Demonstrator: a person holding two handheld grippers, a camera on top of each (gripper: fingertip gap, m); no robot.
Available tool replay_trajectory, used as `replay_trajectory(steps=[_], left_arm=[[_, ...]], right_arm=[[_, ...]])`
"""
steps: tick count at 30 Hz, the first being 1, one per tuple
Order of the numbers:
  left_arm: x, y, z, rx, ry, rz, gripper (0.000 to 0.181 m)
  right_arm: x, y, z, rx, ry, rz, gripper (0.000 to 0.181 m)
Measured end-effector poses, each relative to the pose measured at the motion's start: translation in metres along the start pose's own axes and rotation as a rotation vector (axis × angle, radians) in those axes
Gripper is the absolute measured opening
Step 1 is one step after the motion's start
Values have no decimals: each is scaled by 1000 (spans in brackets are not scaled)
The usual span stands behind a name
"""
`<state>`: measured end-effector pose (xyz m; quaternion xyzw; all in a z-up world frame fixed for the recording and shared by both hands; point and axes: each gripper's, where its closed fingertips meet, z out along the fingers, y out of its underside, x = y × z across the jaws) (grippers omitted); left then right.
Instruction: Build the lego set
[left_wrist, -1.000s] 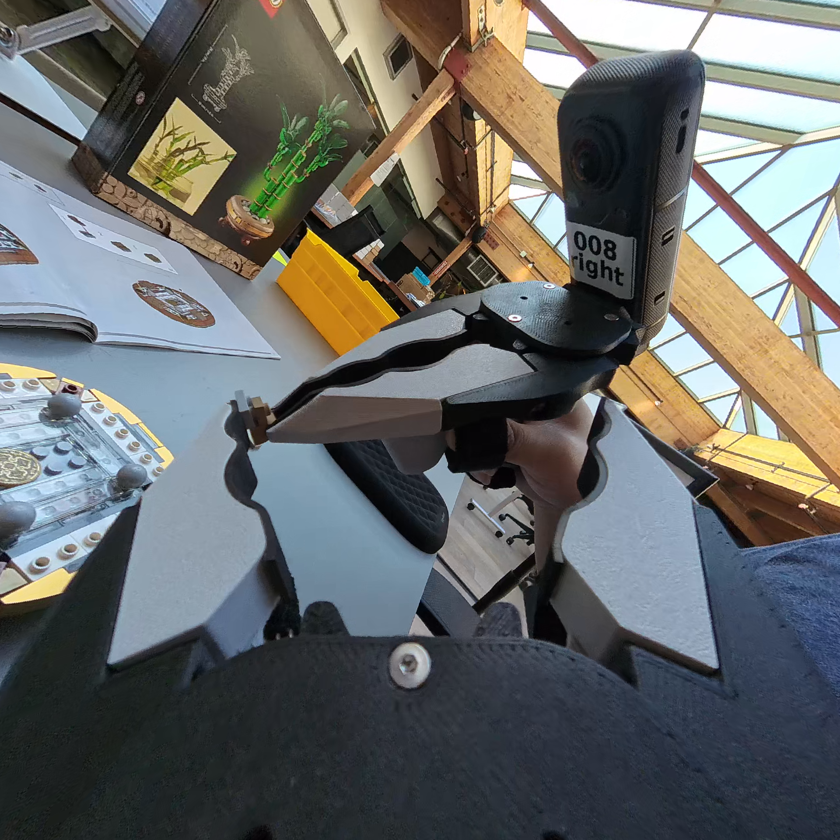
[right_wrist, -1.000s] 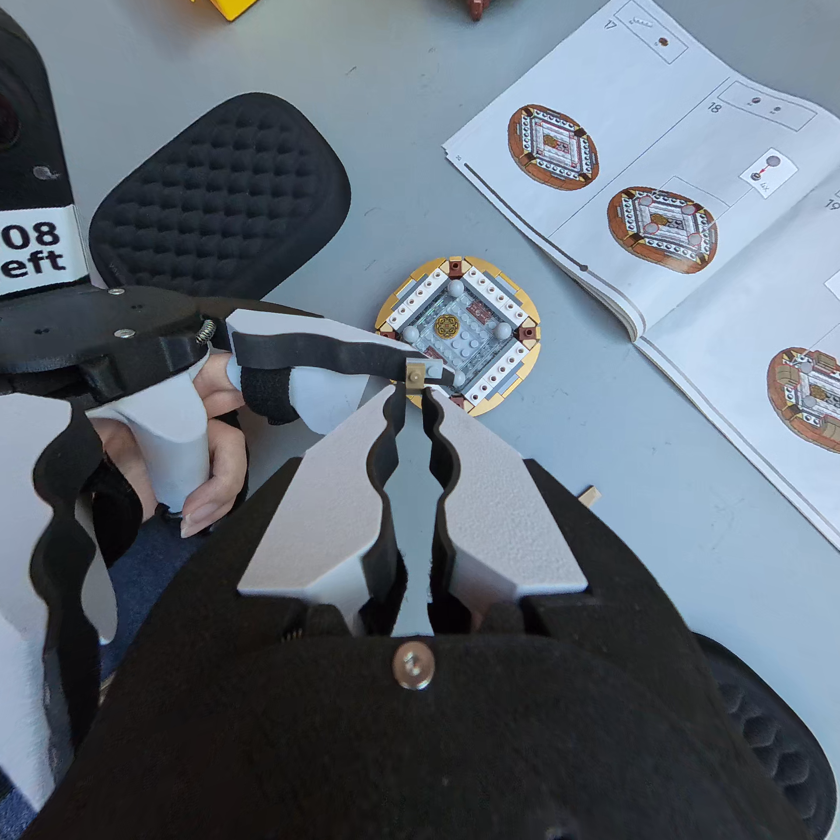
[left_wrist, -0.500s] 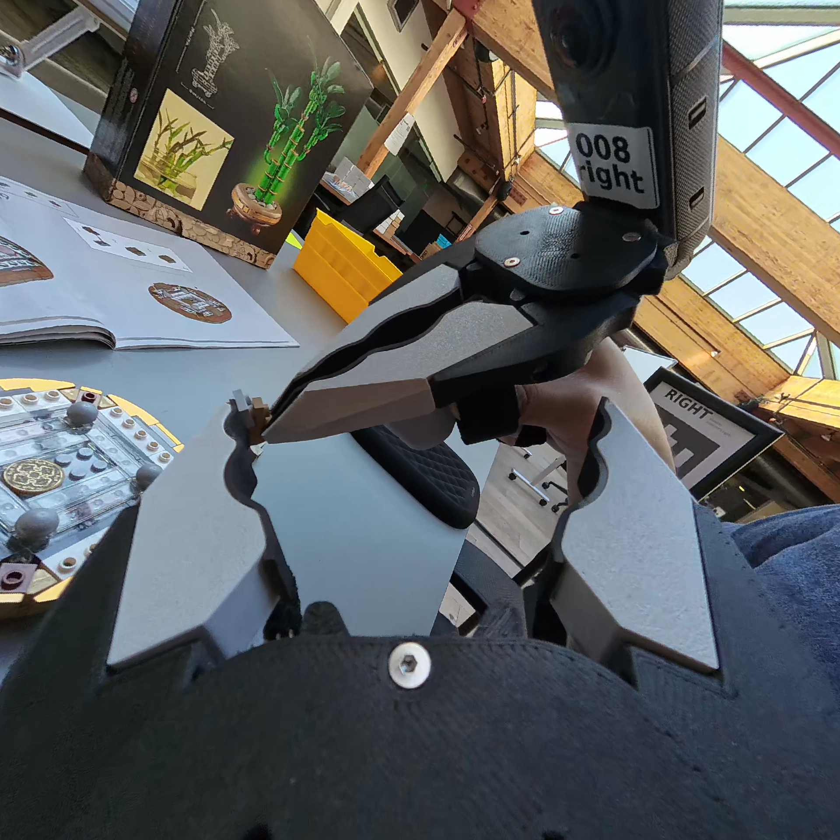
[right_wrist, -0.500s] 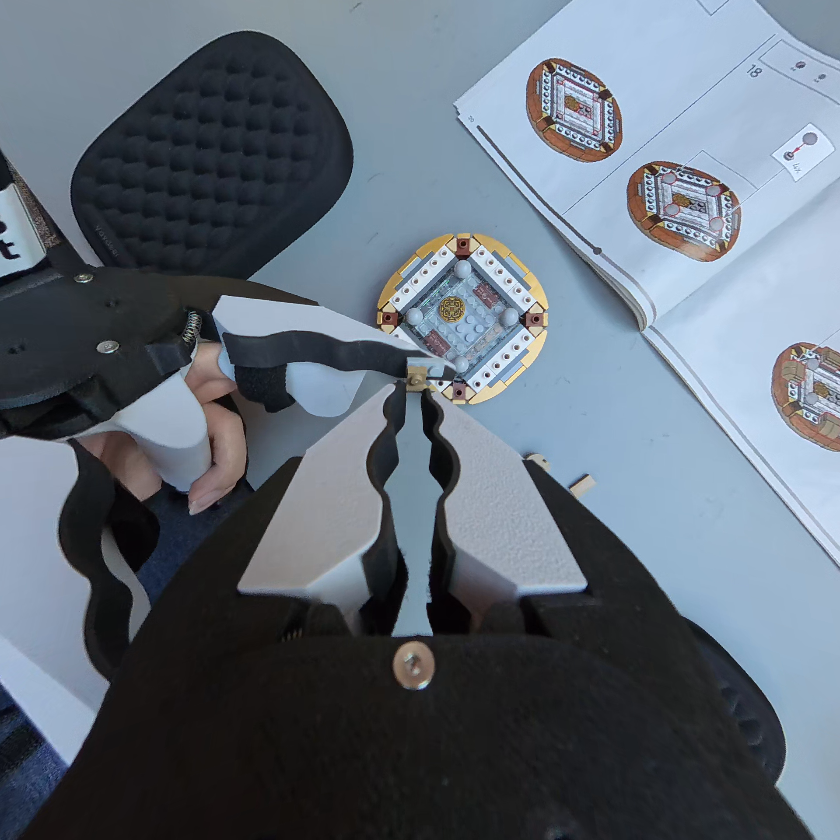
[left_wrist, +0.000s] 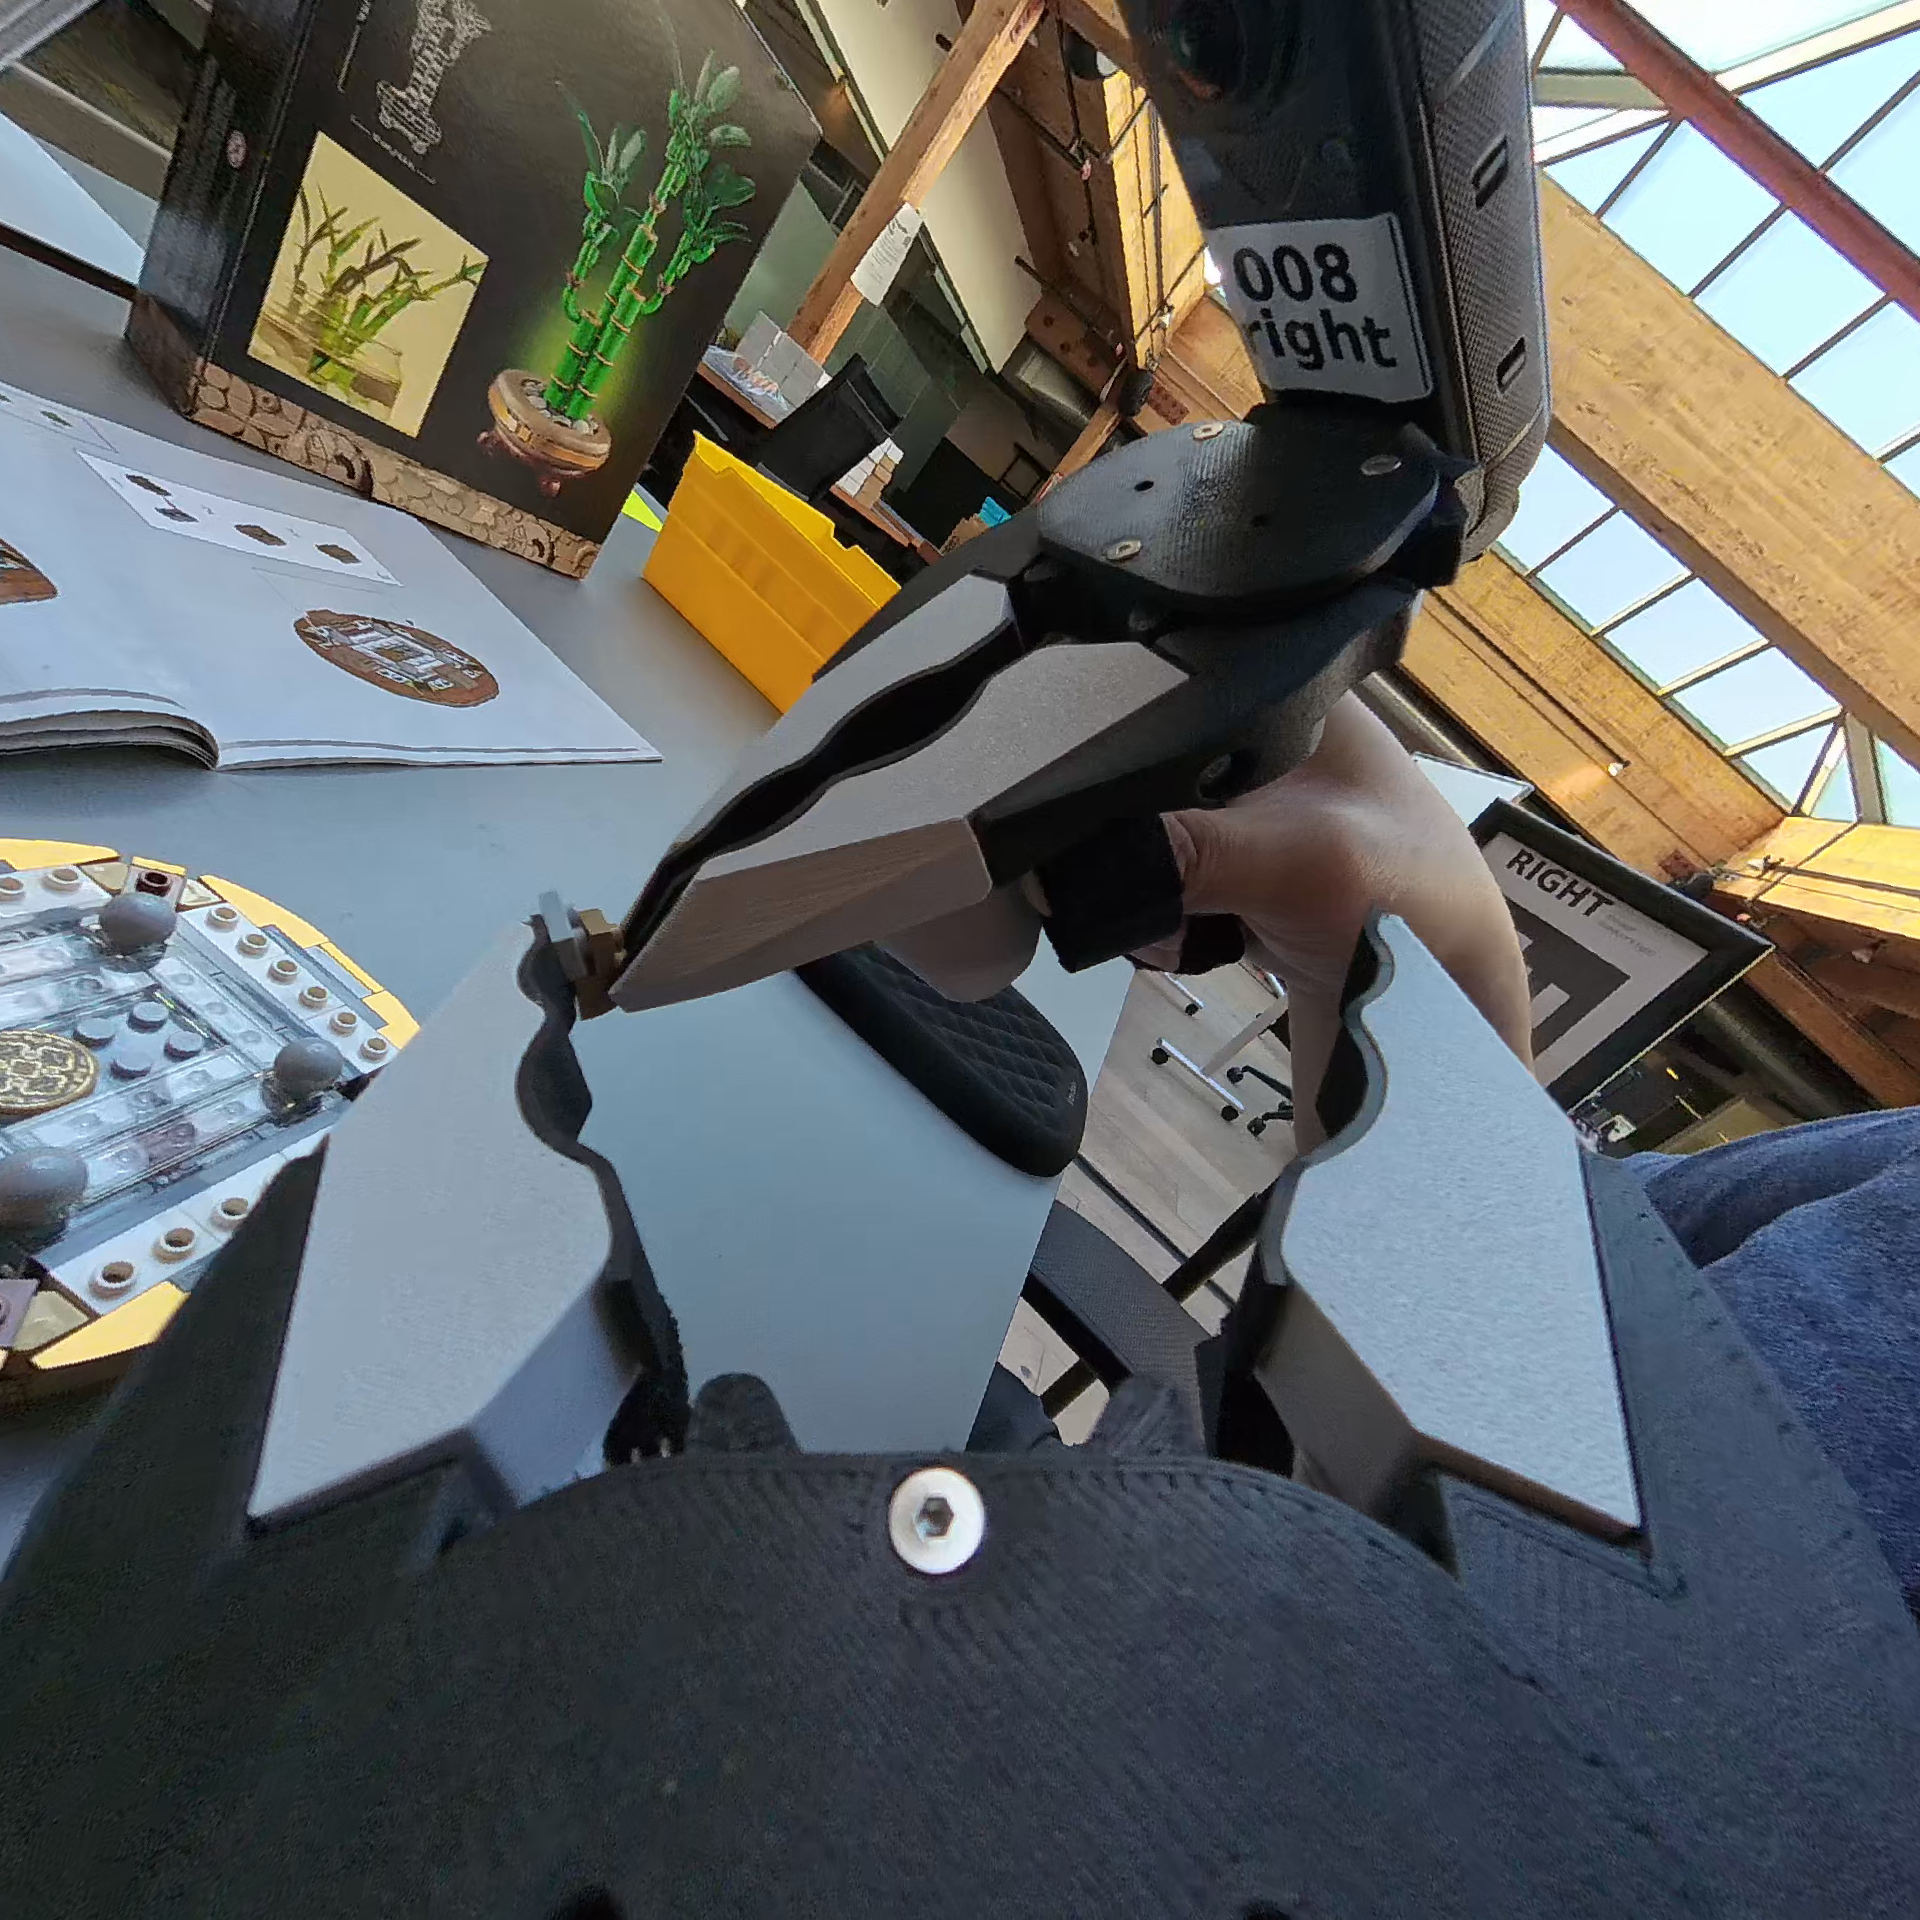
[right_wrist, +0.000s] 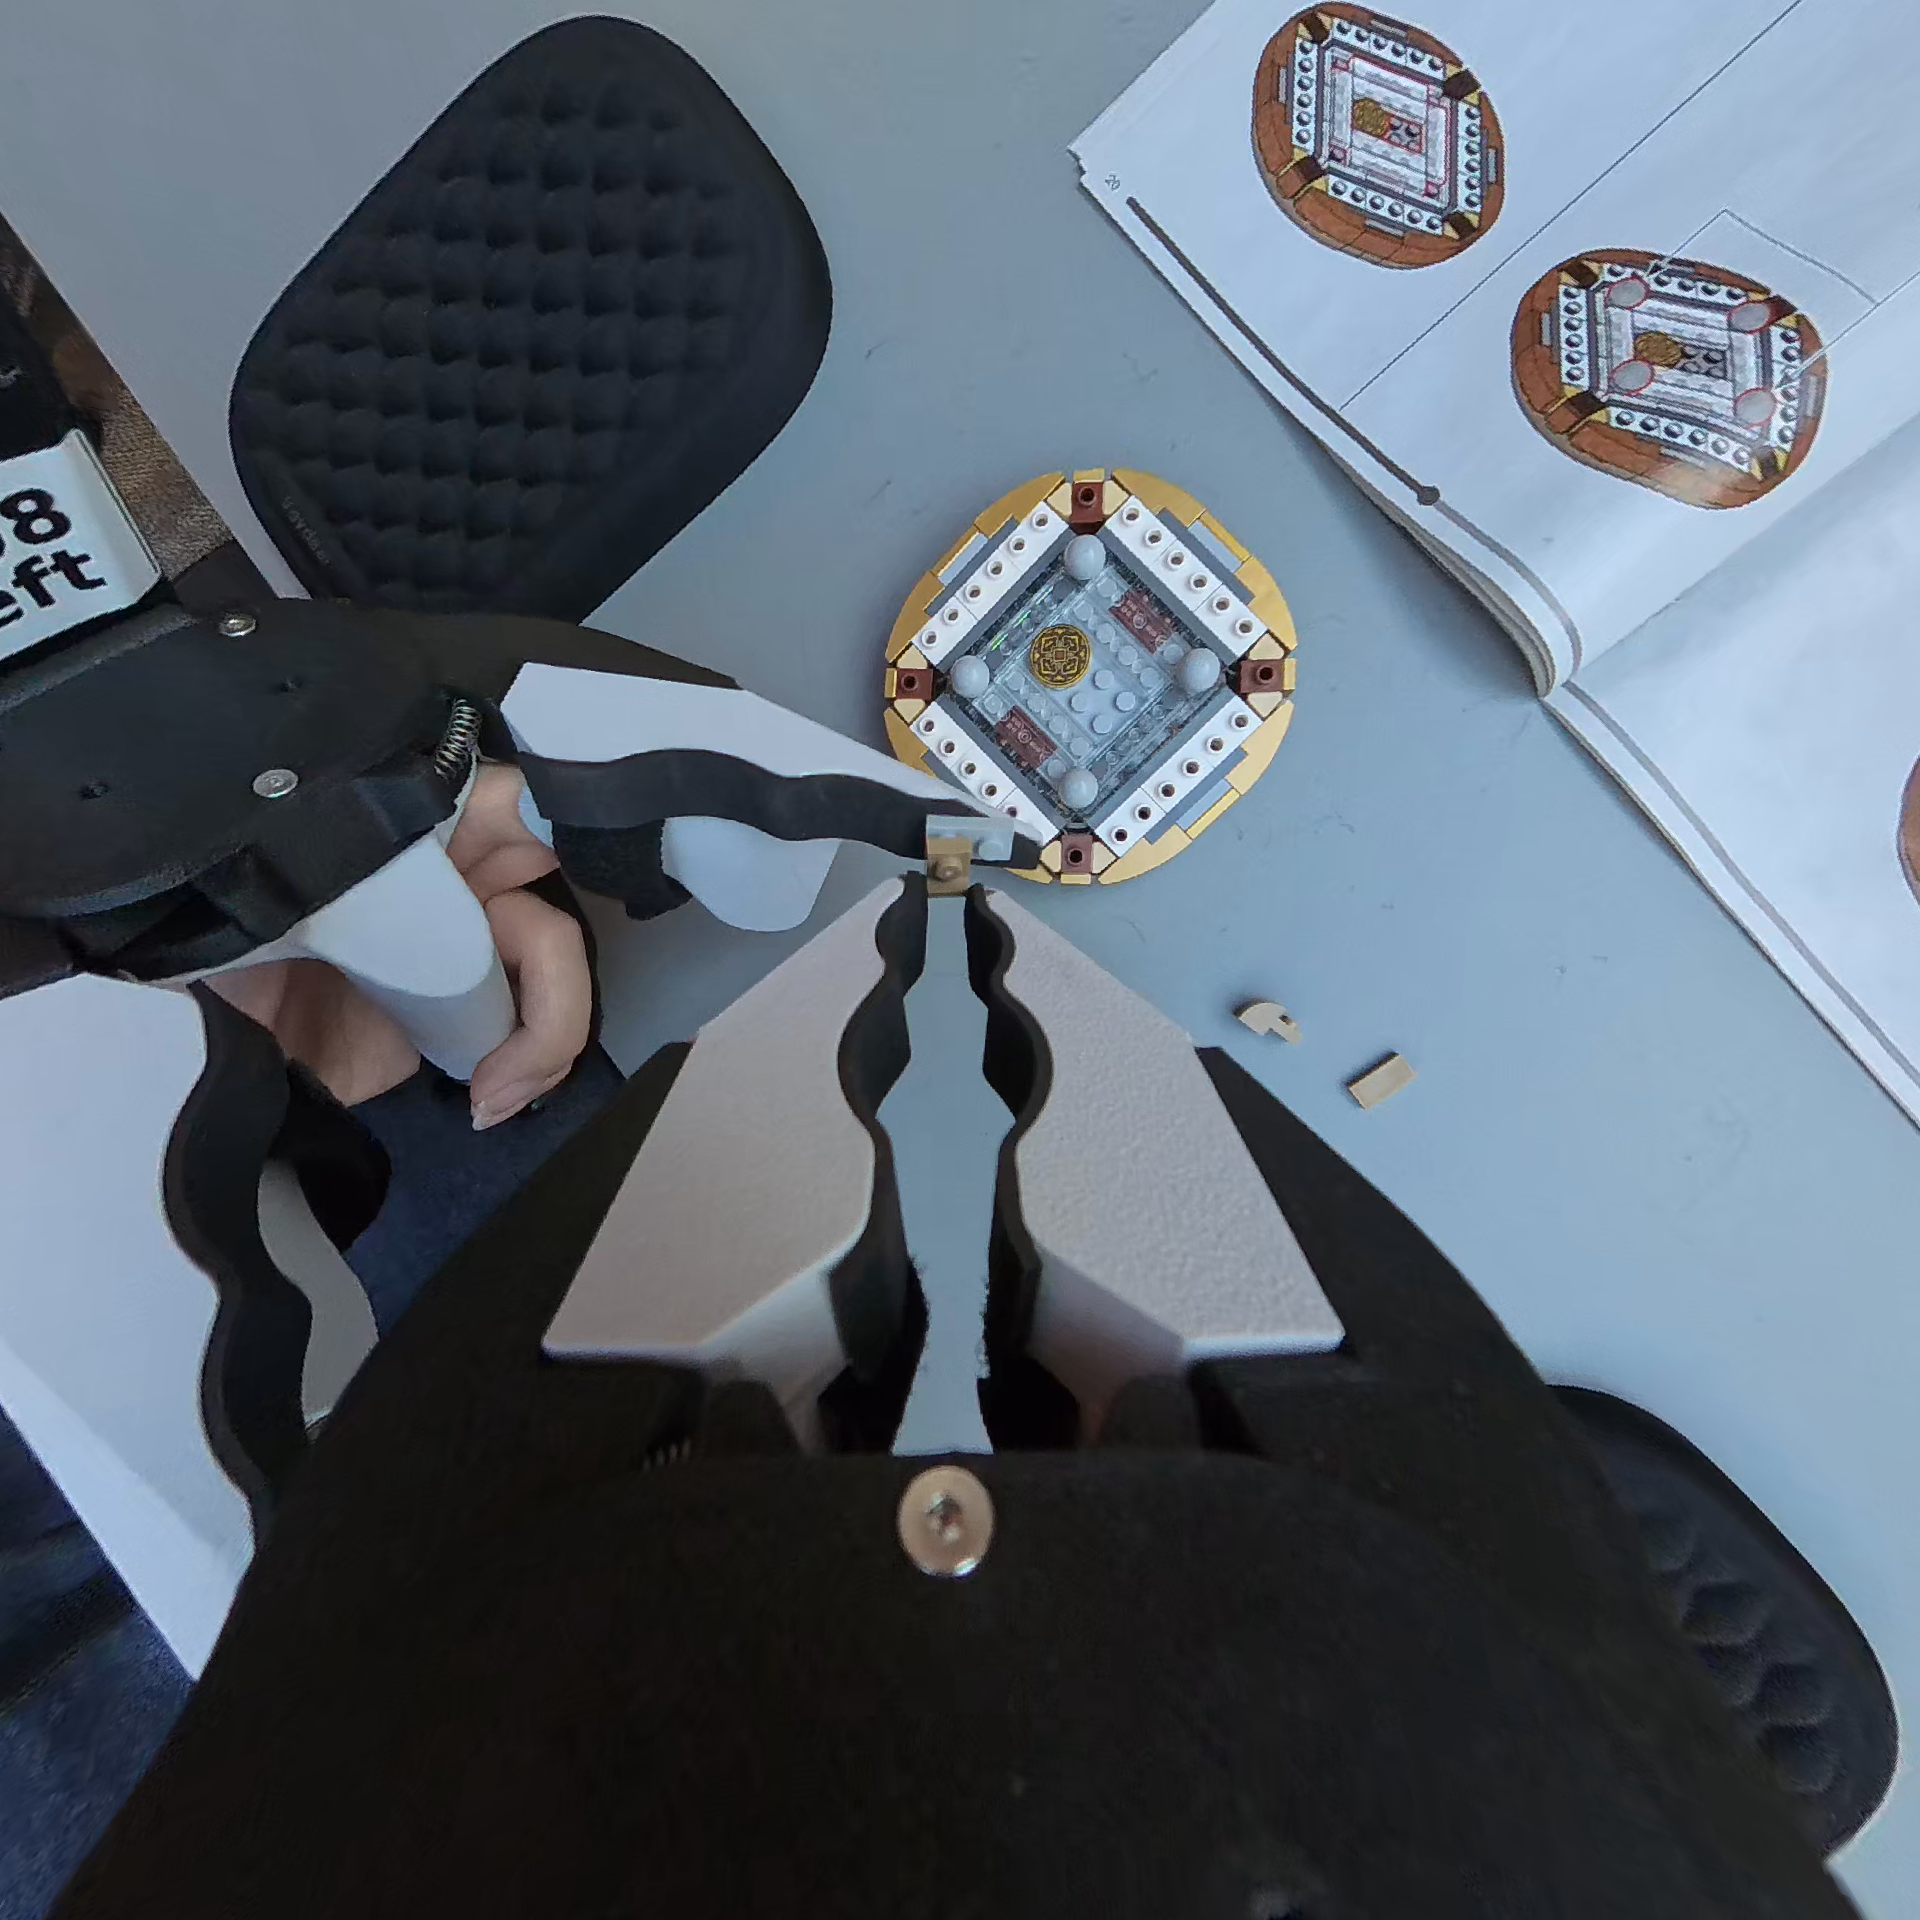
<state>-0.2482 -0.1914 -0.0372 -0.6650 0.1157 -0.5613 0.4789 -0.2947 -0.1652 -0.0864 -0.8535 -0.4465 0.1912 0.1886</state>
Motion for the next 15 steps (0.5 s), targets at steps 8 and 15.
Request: replay_trajectory(steps=[8,15], left_arm=[[2,19,7,-116,-34,106,146],[2,30,9,-180,-63,184,144]], right_arm=[[1,10,0,-63,-54,47,7],[1,17,-1,-118,-83,47,6]])
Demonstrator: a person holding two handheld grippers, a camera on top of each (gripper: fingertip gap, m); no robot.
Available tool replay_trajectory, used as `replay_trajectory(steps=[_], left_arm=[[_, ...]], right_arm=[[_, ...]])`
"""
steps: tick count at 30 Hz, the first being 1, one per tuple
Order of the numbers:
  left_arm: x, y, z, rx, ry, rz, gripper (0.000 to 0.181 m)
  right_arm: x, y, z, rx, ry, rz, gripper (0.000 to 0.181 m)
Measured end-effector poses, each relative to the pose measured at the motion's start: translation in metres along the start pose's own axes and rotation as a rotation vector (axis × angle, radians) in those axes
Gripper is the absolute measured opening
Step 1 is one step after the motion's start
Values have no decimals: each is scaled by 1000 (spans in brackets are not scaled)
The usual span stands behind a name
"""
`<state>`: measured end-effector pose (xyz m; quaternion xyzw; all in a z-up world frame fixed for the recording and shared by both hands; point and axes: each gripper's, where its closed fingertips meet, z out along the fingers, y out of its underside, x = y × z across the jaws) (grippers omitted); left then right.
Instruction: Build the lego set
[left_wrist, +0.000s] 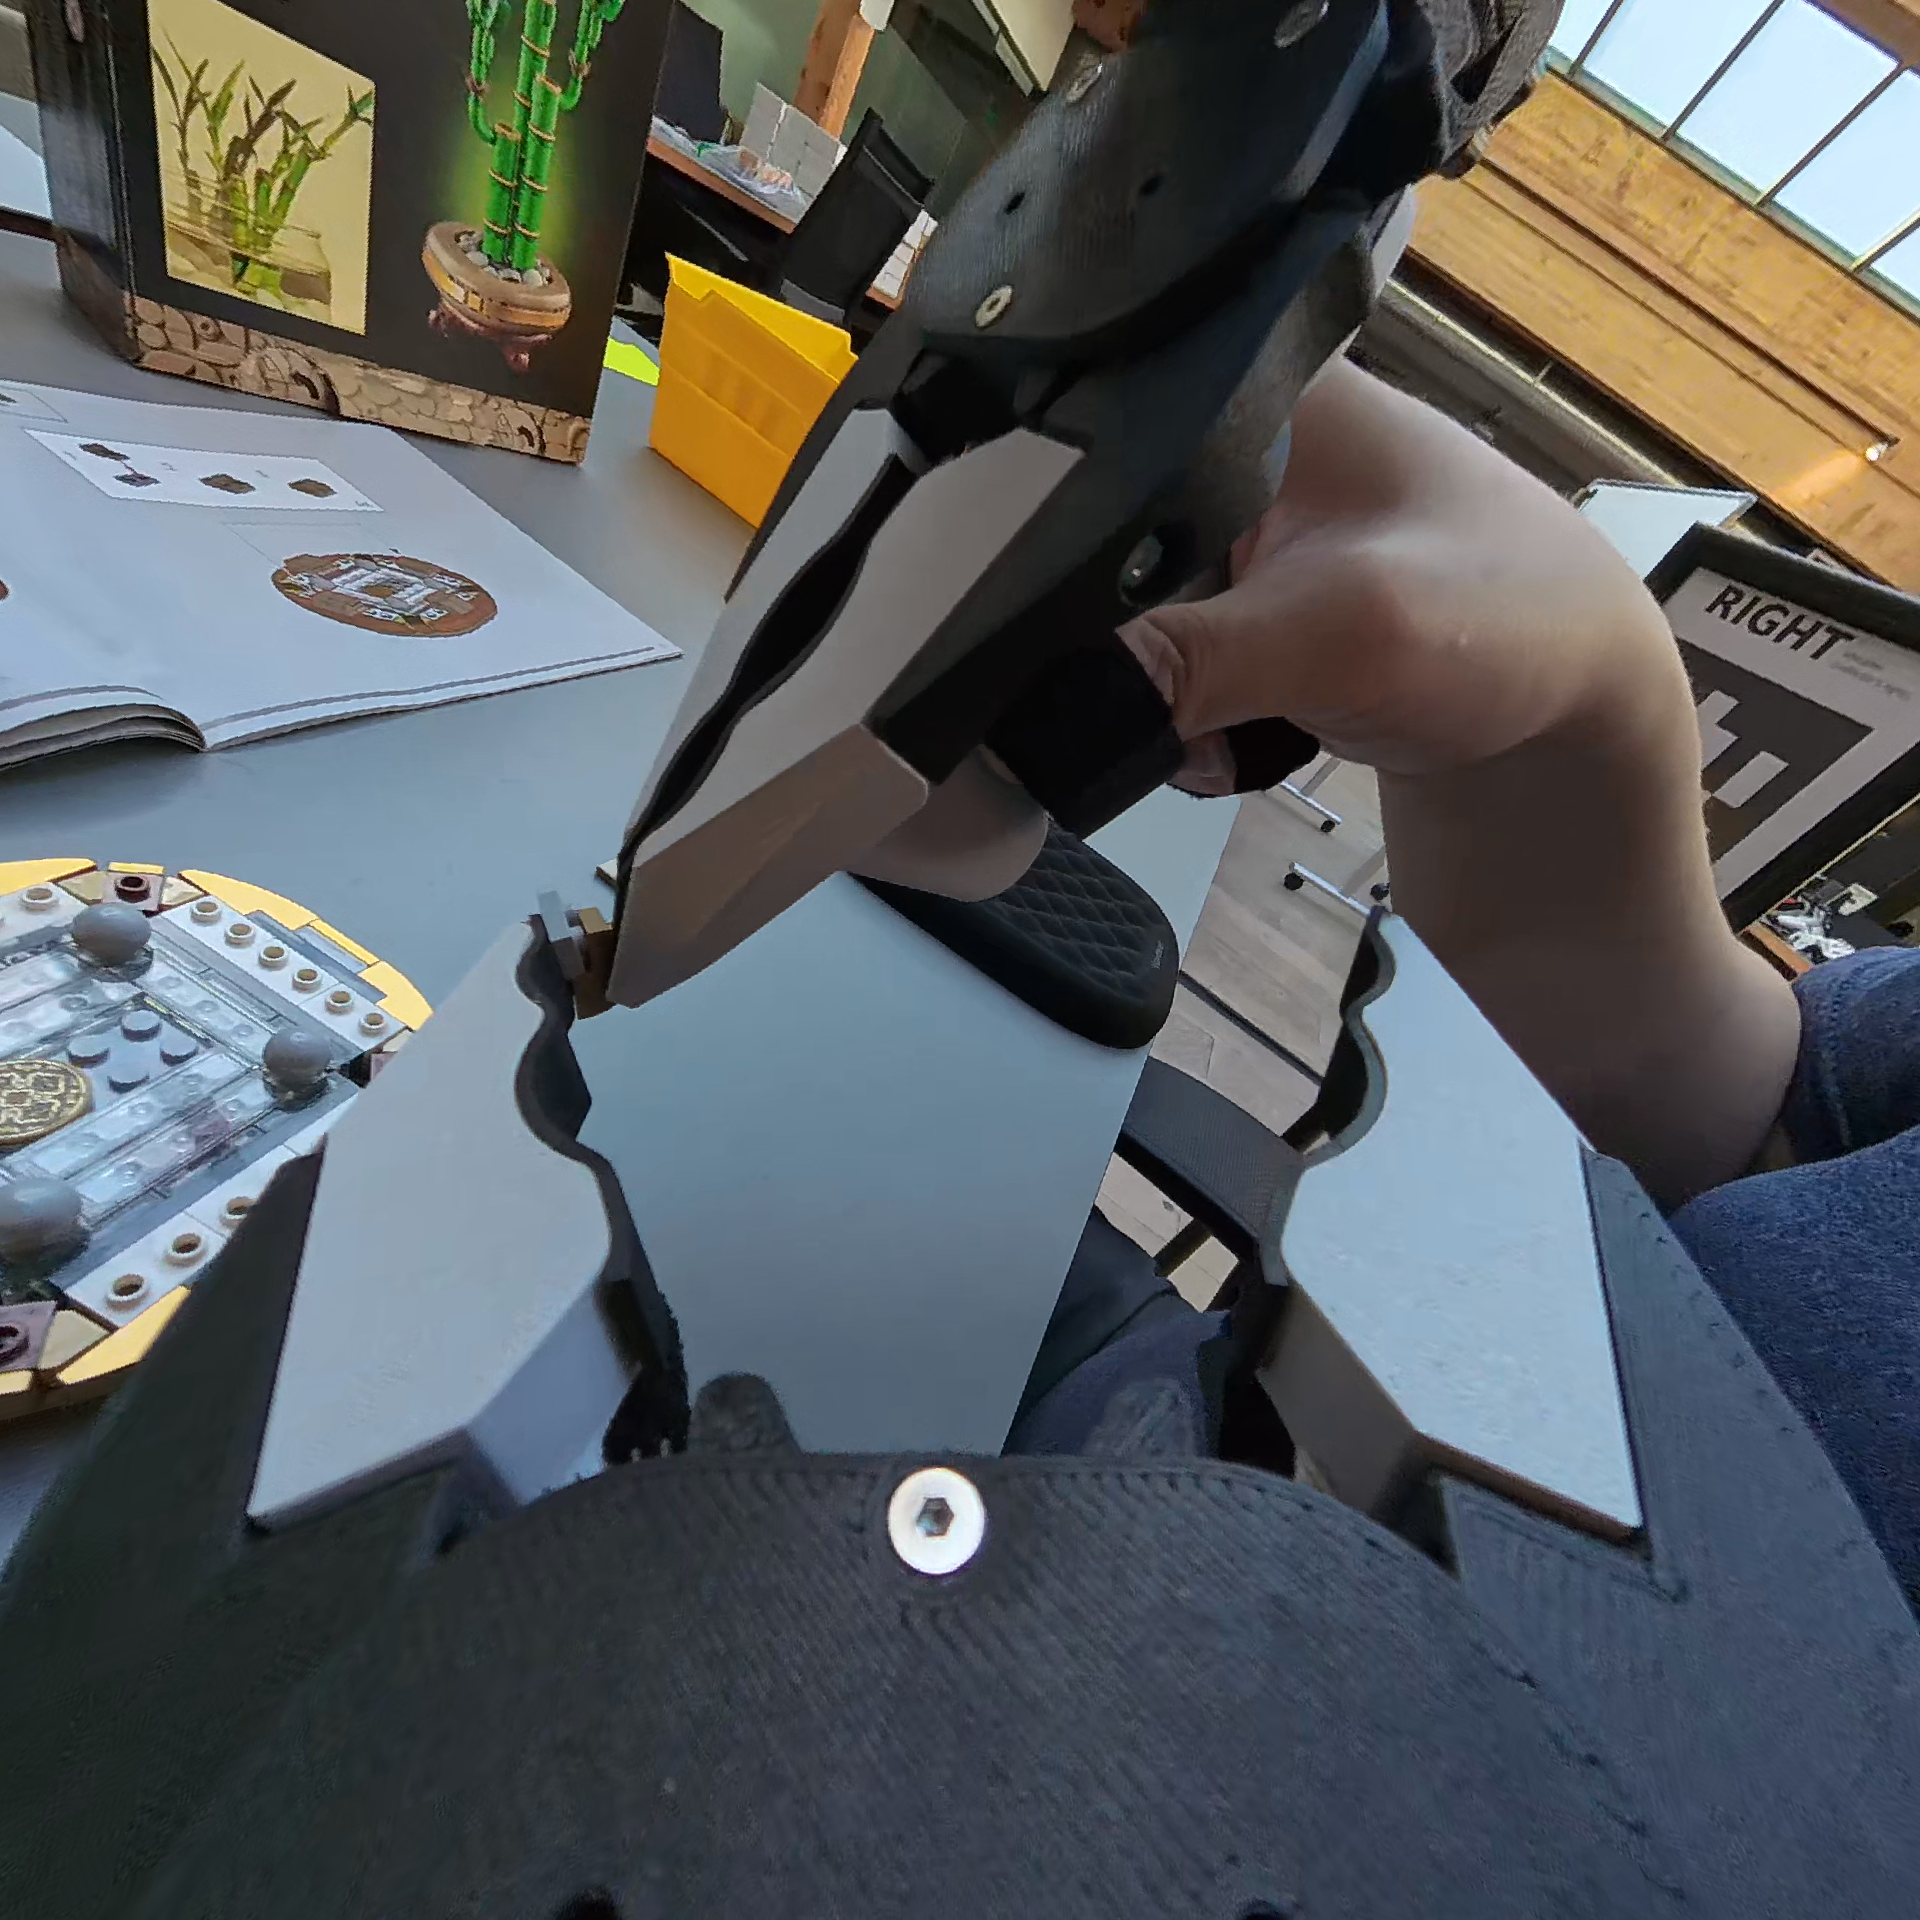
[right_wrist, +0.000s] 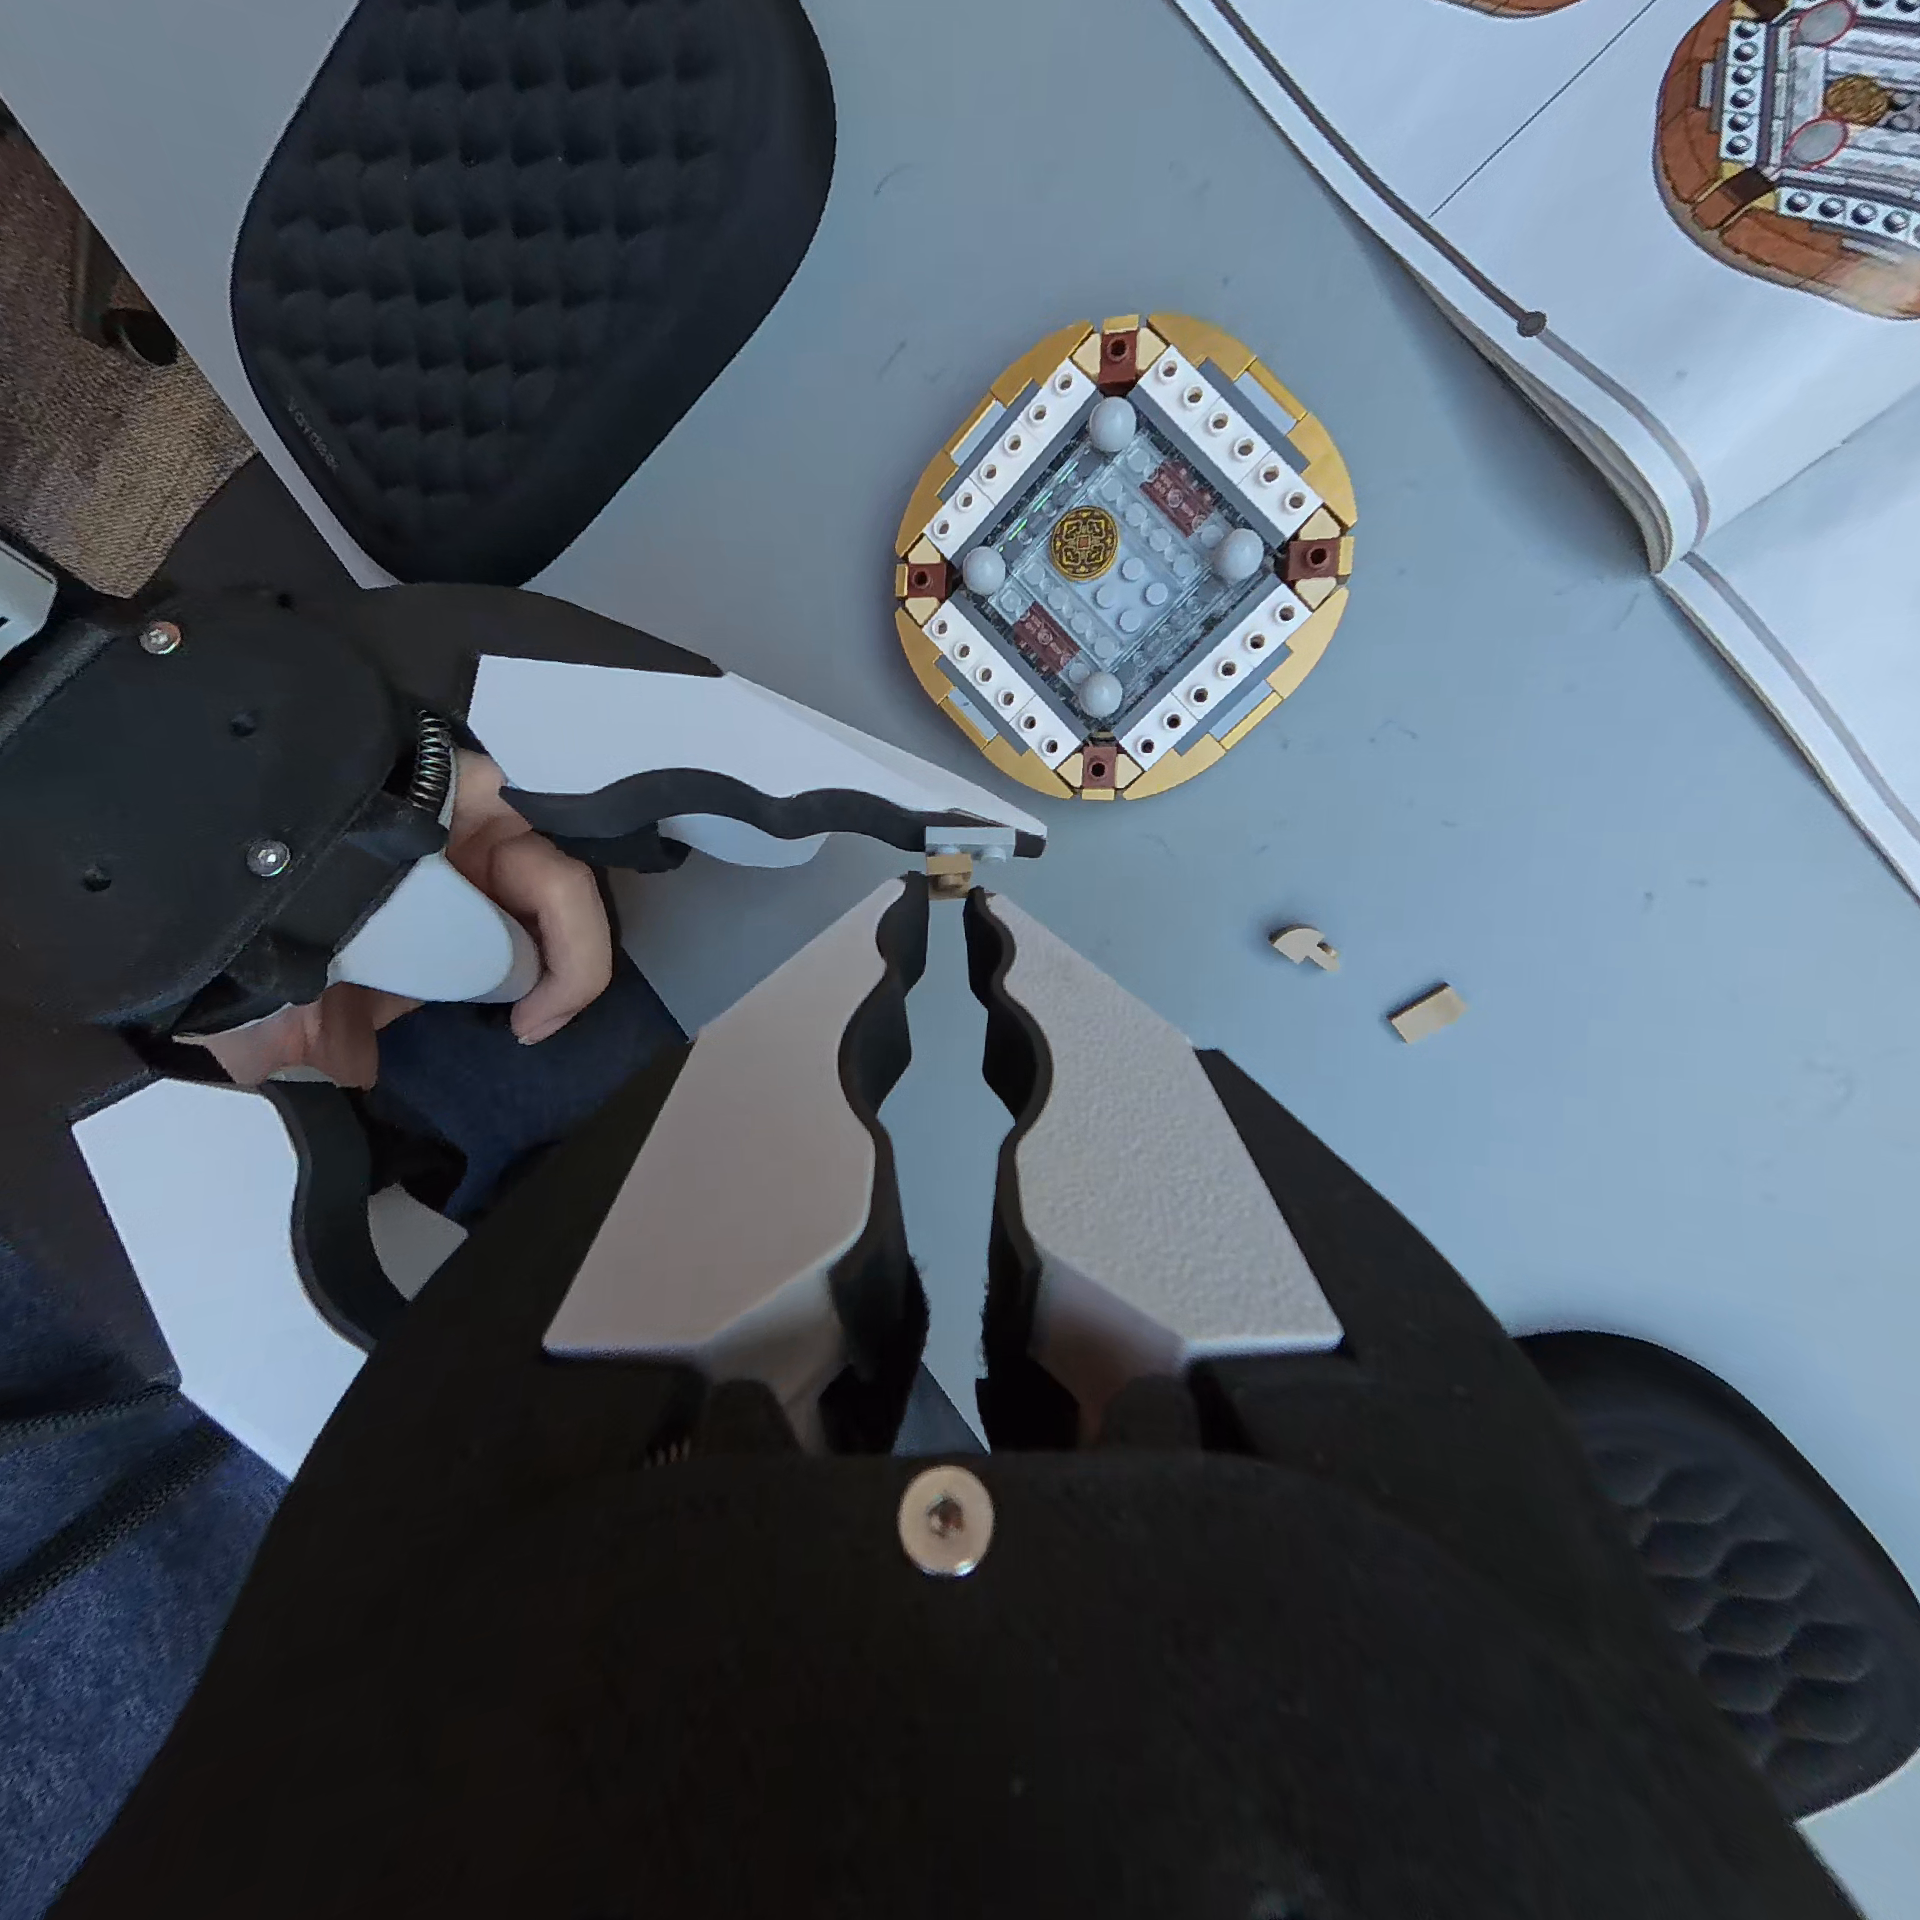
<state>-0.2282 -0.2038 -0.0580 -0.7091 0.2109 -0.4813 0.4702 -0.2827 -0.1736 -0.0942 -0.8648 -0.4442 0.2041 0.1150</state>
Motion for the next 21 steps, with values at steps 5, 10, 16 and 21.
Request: replay_trajectory(steps=[5,10,16,21], left_arm=[[0,-2,-1,13,24,-43,140],[2,6,2,-39,12,-9,140],[3,13,5,-85,1,36,142],[4,17,7,-118,1,60,143]], right_arm=[[0,2,-1,-4,-3,9,7],[1,7,1,-46,-12,26,6],[2,10,1,-82,-10,39,5],[3,13,2,-116,-4,43,5]])
